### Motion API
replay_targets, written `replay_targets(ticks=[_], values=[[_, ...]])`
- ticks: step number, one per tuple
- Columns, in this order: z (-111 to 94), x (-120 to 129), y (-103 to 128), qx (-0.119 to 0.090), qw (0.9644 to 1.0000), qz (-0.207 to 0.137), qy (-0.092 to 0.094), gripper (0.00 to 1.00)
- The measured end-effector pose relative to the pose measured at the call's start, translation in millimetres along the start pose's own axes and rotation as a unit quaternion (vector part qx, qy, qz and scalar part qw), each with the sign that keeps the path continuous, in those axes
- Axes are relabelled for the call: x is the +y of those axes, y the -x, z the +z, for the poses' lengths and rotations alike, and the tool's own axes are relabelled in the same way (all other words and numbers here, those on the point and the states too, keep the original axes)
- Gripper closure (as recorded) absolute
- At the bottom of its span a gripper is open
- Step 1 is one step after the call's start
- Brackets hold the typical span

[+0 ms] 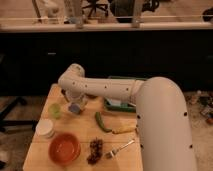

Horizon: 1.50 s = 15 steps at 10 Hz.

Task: Wipe purple bowl with sponge

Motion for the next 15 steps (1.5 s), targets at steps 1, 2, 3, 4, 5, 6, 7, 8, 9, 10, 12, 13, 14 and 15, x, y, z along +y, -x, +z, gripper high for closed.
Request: replay_targets(ticks=[1, 2, 3, 4, 5, 6, 7, 8, 9, 10, 12, 13, 14, 15], values=[[0.7, -4.7, -3.0, 0.000, 1.0000, -0.001, 0.000, 1.00], [1.6, -6.7, -2.5, -0.002, 1.0000, -0.002, 0.002, 1.00], [1.7, -6.0, -2.7, -0.002, 1.0000, -0.001, 0.002, 1.00], [1.7, -5.0, -3.9, -0.002, 1.0000, 0.000, 0.002, 1.00], [1.8, -5.3, -3.6, -0.002, 1.0000, 0.000, 0.002, 1.00], [2.0, -5.8, -3.1, -0.002, 1.0000, -0.001, 0.003, 1.00], [2.7, -5.1, -3.4, 0.000, 1.0000, -0.002, 0.006, 1.00], [3.9, -5.9, -4.2, 0.000, 1.0000, -0.001, 0.009, 1.00], [3.7, -10.4, -7.0, 0.003, 1.0000, 0.000, 0.009, 1.00], [1.2, -13.6, -9.2, 0.003, 1.0000, 0.000, 0.008, 1.00], [-5.8, -14.2, -18.8, 0.006, 1.0000, 0.004, 0.004, 1.00], [-11.1, -16.6, -23.7, 0.008, 1.0000, 0.006, -0.001, 1.00], [-14.9, -17.5, -28.9, 0.009, 0.9999, 0.008, -0.005, 1.00], [-18.6, -17.9, -37.4, 0.010, 0.9998, 0.013, -0.011, 1.00]])
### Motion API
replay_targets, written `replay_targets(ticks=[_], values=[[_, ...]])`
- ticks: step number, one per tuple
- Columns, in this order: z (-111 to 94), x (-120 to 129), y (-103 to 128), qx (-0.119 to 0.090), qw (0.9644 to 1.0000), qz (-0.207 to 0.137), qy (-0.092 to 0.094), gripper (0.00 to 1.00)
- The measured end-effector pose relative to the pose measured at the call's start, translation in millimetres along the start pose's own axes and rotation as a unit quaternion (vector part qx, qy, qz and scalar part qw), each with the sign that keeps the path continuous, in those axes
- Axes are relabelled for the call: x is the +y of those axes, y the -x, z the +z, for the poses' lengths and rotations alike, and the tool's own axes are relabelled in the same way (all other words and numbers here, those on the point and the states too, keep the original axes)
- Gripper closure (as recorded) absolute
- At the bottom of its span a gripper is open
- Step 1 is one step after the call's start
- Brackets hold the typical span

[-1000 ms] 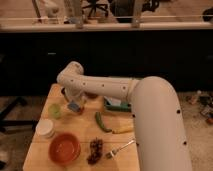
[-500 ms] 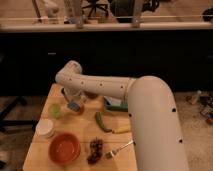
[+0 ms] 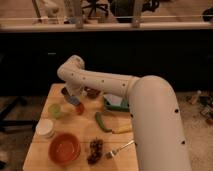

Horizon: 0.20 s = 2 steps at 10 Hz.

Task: Wipe purple bowl with sponge

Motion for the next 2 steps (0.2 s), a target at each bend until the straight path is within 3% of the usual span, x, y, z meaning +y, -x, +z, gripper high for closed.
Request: replay_targets(ticks=[2], values=[[1.5, -2.9, -20.2, -0.006, 0.9999, 0.009, -0.009, 1.00]])
